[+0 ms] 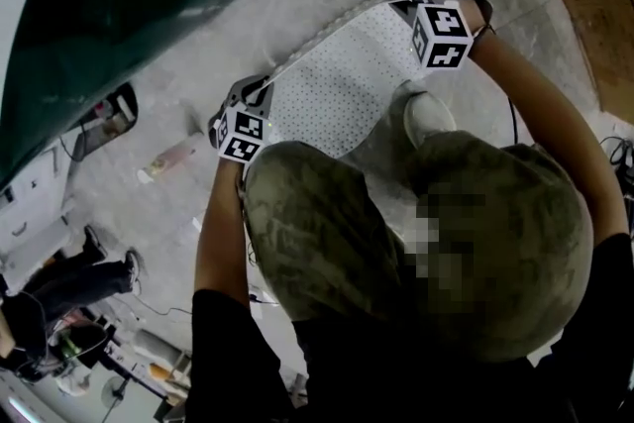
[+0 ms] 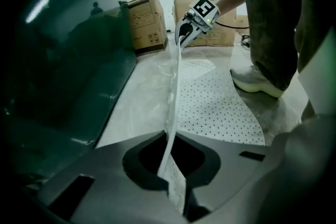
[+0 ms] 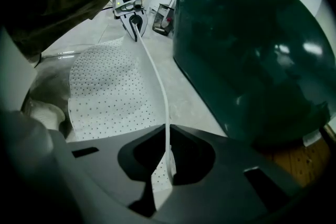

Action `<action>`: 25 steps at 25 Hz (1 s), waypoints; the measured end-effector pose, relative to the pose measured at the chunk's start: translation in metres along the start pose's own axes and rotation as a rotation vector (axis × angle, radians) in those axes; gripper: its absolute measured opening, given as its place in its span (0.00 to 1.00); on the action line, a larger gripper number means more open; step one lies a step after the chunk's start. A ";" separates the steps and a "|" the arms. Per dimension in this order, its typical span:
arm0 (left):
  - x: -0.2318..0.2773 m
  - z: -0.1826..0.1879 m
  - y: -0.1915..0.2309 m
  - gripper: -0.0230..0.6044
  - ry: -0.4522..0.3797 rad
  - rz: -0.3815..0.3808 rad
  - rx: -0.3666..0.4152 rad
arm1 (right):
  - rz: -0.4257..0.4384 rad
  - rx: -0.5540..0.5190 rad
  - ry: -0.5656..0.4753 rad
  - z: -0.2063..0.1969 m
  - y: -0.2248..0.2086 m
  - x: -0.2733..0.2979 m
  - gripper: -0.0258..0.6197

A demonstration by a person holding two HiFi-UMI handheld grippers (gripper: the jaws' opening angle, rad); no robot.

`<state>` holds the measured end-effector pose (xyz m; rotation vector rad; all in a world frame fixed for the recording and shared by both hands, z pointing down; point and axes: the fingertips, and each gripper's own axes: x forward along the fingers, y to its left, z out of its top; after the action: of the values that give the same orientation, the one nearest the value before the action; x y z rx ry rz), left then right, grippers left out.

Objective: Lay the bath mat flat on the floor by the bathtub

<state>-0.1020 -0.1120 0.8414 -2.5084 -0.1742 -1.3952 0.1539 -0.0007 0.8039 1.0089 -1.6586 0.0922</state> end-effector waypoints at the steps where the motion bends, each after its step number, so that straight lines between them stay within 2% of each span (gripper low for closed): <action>1: 0.000 0.000 -0.001 0.08 0.007 0.002 -0.004 | -0.004 0.002 0.002 0.000 0.001 -0.001 0.09; 6: 0.004 -0.005 0.008 0.08 0.032 0.010 -0.030 | 0.006 -0.011 -0.001 0.000 0.004 0.003 0.09; 11: 0.009 -0.007 0.015 0.08 0.068 0.000 -0.008 | 0.017 -0.003 -0.011 0.003 -0.006 0.014 0.09; 15: 0.022 -0.013 0.021 0.08 0.100 -0.019 -0.025 | -0.035 0.000 -0.047 0.001 -0.010 0.026 0.09; 19: 0.035 -0.015 0.028 0.08 0.120 -0.038 -0.072 | -0.067 0.048 -0.093 -0.005 -0.014 0.041 0.09; 21: 0.037 -0.016 0.028 0.08 0.126 -0.041 -0.068 | -0.104 0.069 -0.124 -0.005 -0.018 0.046 0.09; 24: 0.035 -0.019 0.028 0.09 0.122 -0.035 -0.037 | -0.165 0.100 -0.165 -0.001 -0.030 0.056 0.14; 25: 0.035 -0.019 0.030 0.11 0.119 -0.028 -0.034 | -0.186 0.130 -0.177 0.000 -0.039 0.058 0.20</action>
<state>-0.0918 -0.1471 0.8758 -2.4496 -0.1644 -1.5668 0.1794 -0.0575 0.8357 1.2971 -1.7261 -0.0133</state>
